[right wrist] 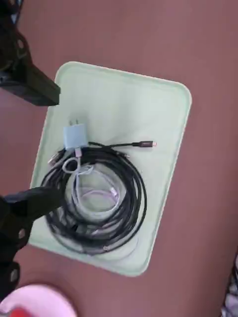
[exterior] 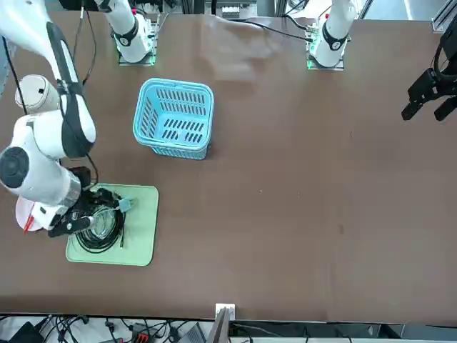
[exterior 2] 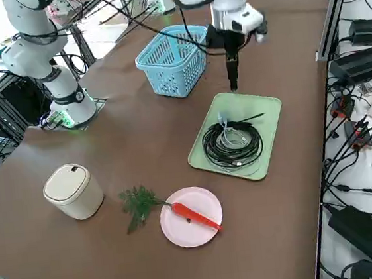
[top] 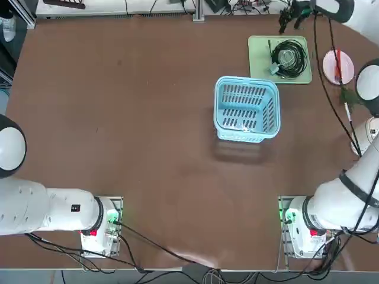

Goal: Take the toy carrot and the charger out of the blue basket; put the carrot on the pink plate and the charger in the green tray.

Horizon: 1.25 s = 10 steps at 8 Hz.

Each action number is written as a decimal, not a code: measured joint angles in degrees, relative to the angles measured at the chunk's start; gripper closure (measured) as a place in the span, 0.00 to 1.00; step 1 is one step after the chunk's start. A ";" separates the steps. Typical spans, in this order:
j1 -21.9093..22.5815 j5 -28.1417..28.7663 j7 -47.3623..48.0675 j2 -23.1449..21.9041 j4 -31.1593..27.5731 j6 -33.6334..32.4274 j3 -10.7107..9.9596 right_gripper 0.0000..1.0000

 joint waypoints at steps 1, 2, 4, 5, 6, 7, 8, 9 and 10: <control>-0.05 0.30 1.24 -3.81 0.59 -4.87 0.02 0.00; -0.09 2.21 2.67 -8.33 0.86 -10.53 0.02 0.00; -0.90 6.71 5.30 -17.29 0.78 -19.48 -0.09 0.00; -1.84 8.20 7.35 -20.45 0.64 -22.15 -0.21 0.00; -2.70 9.01 9.88 -22.23 0.33 -23.49 -0.31 0.00; -3.21 9.20 11.63 -22.67 -0.02 -23.65 -0.50 0.00; -3.65 9.21 11.97 -22.38 -0.43 -23.65 -0.79 0.00; -4.09 9.22 11.98 -21.70 -0.69 -23.65 -0.99 0.00; -4.46 9.22 11.98 -20.79 -0.86 -23.63 -1.03 0.00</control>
